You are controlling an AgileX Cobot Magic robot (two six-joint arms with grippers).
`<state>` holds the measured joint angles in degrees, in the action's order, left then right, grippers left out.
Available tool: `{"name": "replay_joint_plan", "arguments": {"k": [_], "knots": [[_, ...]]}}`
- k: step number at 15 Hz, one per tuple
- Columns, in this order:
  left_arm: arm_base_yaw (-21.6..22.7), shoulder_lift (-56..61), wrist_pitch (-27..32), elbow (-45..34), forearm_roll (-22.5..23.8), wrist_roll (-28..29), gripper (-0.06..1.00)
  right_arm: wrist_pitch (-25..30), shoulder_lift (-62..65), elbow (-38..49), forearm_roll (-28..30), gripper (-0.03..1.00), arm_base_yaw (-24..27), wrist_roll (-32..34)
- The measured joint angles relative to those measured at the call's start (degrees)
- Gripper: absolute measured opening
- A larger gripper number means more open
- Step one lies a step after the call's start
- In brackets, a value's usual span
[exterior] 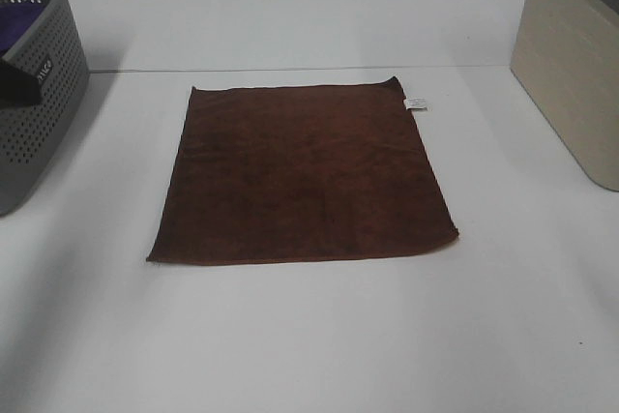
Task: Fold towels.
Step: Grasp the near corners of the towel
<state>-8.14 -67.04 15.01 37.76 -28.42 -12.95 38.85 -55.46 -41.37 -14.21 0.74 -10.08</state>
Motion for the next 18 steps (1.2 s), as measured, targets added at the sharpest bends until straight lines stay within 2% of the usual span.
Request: {"name": "replay_joint_plan", "arguments": {"k": [2, 4, 9, 13, 15, 16, 18], "knots": [[-3.5, -7.9, 0.0, 3.7, -0.6, -0.2, 0.77, -0.1, -10.1, -4.2, -3.8, 0.68, 0.0, -0.9], [-5.2, -15.9, 1.0, 6.9, -2.8, 0.0, 0.77, -0.2, -18.6, -8.1, -8.1, 0.68, 0.0, -3.4], [-5.3, -30.4, 5.2, 10.9, -9.0, 0.1, 0.77, -0.4, -38.0, -13.7, -12.5, 0.68, 0.0, -6.2], [-5.2, -37.6, 6.3, 10.9, -12.4, -2.2, 0.77, 2.6, -48.2, -16.6, -21.6, 0.68, 0.1, -16.3], [-2.5, -39.5, 8.1, 10.9, -15.0, -5.0, 0.77, 5.6, -51.9, -18.2, -25.2, 0.68, 0.1, -20.5], [-0.3, -40.5, 9.3, 11.2, -17.5, -8.2, 0.77, 6.2, -53.0, -18.7, -25.8, 0.68, 0.1, -21.4], [4.5, -42.6, 13.6, 12.1, -25.7, -16.7, 0.77, 6.6, -54.2, -18.7, -26.0, 0.68, 0.4, -22.7]]}}
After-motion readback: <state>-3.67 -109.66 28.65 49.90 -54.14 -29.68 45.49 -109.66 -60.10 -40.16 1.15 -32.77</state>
